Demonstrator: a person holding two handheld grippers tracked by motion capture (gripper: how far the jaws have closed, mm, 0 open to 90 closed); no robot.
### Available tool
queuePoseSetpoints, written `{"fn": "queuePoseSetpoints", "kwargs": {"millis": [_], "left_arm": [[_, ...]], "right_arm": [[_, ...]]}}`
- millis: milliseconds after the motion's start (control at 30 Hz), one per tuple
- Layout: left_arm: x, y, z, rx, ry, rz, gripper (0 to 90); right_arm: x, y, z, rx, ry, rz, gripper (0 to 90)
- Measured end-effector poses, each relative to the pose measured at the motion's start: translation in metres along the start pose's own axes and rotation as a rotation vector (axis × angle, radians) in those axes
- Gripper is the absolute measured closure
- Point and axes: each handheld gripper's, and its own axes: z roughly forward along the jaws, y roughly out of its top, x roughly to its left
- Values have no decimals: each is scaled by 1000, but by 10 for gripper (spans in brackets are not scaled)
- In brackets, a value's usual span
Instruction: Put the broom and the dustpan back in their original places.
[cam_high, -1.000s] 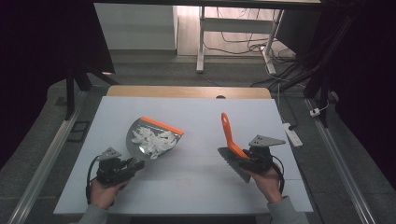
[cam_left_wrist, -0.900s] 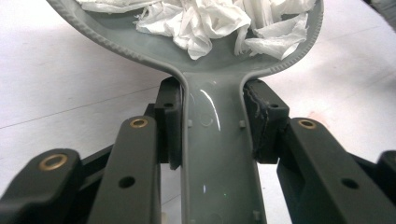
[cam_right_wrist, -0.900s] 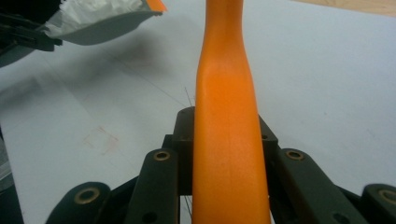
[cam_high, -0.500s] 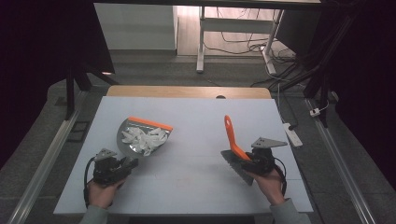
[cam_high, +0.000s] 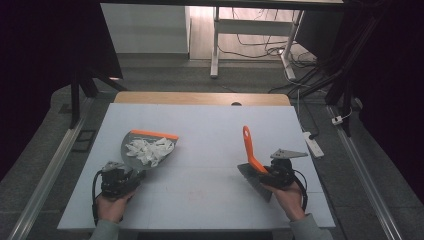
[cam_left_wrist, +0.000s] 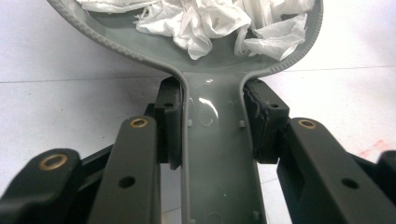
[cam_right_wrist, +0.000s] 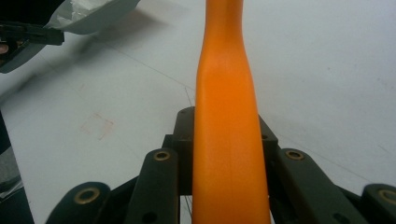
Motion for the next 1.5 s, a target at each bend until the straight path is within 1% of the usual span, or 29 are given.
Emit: {"fn": "queuePoseSetpoints", "kwargs": {"millis": [133, 200, 367, 433, 533, 567, 600, 667, 733, 767, 833, 900, 967, 1067, 1167, 1233, 1333, 1367, 1400, 1433, 1467, 1500], "left_arm": [[2, -1, 3, 0, 21, -4, 614], [4, -1, 4, 1, 29, -14, 614], [9, -2, 7, 6, 44, -37, 614], [11, -2, 9, 14, 40, -43, 614], [12, -3, 11, 24, 43, -48, 614], [12, -3, 12, 27, 43, -50, 614], [12, -3, 12, 29, 46, -49, 614], [12, -3, 13, 31, 49, -50, 613], [12, -3, 14, 36, 51, -51, 613], [13, -3, 15, 38, 49, -53, 613], [12, -4, 16, 44, 50, -56, 613], [13, -4, 17, 52, 54, -52, 613], [12, -4, 18, 57, 55, -53, 612], [11, -4, 19, 65, 61, -41, 612], [11, -5, 20, 63, 60, -40, 612], [11, -5, 20, 63, 60, -36, 610], [11, -5, 20, 64, 57, -34, 607], [11, -5, 20, 62, 55, -35, 604], [11, -5, 19, 60, 51, -34, 599], [11, -5, 19, 61, 48, -32, 586], [11, -5, 19, 60, 49, -29, 567], [10, -5, 19, 64, 51, -23, 551]], "right_arm": [[-1, -3, 4, 17, 9, 12, 708], [-1, -4, 7, 29, 13, 15, 707], [-1, -6, 14, 61, 16, 20, 707], [-3, -7, 17, 77, 17, 23, 707], [-7, -8, 23, 110, 2, 32, 707], [-9, -9, 25, 123, -10, 35, 707], [-10, -9, 26, 116, -22, 34, 707], [-13, -8, 25, 124, -29, 33, 706], [-16, -8, 26, 132, -47, 17, 705], [-17, -8, 26, 136, -52, 12, 705], [-21, -8, 26, 138, -46, 24, 701], [-22, -8, 27, 144, -52, 10, 678], [-24, -9, 28, 152, -70, -12, 640], [-29, -9, 30, 166, -72, -6, 592], [-33, -10, 32, 181, -96, 1, 509], [-35, -11, 33, 180, -89, 16, 492], [-34, -10, 34, 183, -105, -2, 458], [-34, -10, 34, 184, -107, -2, 450], [-34, -10, 34, 185, -111, -2, 423], [-34, -9, 34, 185, -134, -10, 388], [-33, -9, 34, 192, -165, -23, 377], [-34, -9, 34, 188, -164, -12, 377]]}}
